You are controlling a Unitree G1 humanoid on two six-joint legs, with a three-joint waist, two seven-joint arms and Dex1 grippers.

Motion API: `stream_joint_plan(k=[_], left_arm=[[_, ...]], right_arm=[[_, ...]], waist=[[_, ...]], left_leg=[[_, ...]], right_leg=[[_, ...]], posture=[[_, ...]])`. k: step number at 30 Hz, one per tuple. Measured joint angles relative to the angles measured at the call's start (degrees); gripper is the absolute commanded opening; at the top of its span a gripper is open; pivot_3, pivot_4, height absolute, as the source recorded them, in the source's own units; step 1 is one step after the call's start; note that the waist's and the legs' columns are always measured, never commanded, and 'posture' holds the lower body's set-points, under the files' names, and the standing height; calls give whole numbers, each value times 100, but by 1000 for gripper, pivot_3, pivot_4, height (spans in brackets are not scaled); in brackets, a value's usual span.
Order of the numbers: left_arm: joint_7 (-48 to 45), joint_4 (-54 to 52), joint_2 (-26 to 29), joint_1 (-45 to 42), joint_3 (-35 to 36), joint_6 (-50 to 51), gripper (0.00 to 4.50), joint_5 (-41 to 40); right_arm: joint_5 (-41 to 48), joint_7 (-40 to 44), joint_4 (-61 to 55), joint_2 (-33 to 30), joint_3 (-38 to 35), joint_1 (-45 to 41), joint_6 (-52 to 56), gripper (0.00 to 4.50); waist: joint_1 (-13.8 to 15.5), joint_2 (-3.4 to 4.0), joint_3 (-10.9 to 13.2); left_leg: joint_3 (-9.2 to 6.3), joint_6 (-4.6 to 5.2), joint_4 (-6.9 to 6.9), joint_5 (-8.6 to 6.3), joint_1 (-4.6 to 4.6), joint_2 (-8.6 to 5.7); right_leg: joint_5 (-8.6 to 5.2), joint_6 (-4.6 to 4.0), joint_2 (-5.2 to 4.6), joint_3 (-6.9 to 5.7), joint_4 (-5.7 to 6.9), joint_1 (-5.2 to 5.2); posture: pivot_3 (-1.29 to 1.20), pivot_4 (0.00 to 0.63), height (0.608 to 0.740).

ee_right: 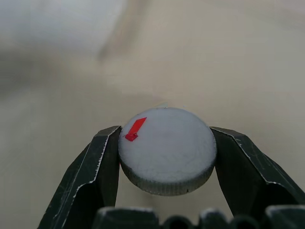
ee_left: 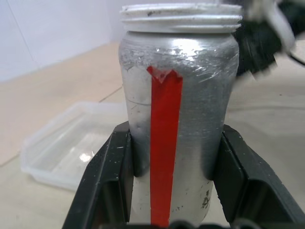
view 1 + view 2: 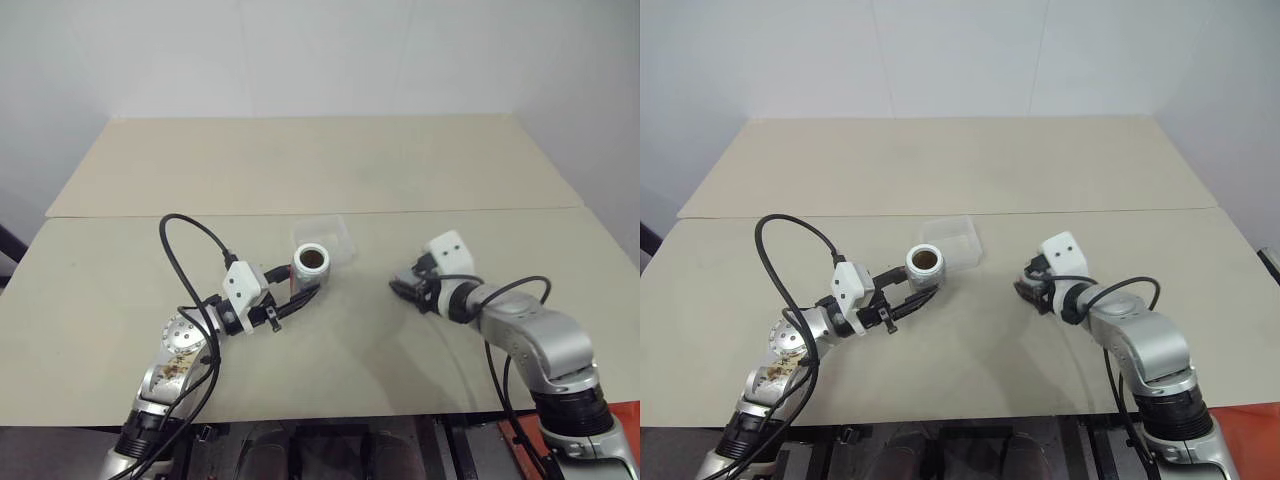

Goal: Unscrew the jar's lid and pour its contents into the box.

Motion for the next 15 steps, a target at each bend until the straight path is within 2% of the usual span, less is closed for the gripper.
stream_joint_plan(k=[1, 6, 9, 12, 15], left_arm=[[3, 0, 8, 0, 0, 38, 1951, -2], [106, -19, 115, -33, 75, 614, 1951, -96], [136, -20, 171, -89, 131, 785, 1951, -96], [163, -20, 184, -253, 234, 901, 1951, -140], [274, 108, 255, -556, 387, 955, 1951, -90]], right_arm=[[-31, -13, 1, -3, 41, -1, 92, 2773], [-89, -23, -35, 24, 64, -6, 408, 4422], [-93, -6, -106, 8, 44, -7, 521, 4468], [-230, 17, -409, -319, 105, 20, 508, 4468], [-271, 386, -967, -713, -90, 340, -139, 4468]], waist=[[1, 0, 0], [9, 0, 0], [14, 0, 0], [29, 0, 0], [41, -1, 1]], left_leg=[[-1, 0, 0, 0, 0, 0], [-5, 1, 0, -1, 0, 0], [-6, 1, 0, -1, -2, -1], [-7, 1, 1, -1, -6, -1], [-12, 1, -1, -1, -9, -2]], right_leg=[[0, 0, 0, -1, 0, 0], [0, 1, 0, -2, -1, 2], [0, 1, 0, -3, -1, 2], [0, 1, 0, -4, -1, -1], [-1, 3, 1, -9, -5, -2]], posture=[[0, 150, 740], [0, 150, 740], [0, 150, 740], [0, 150, 740], [0, 150, 740]])
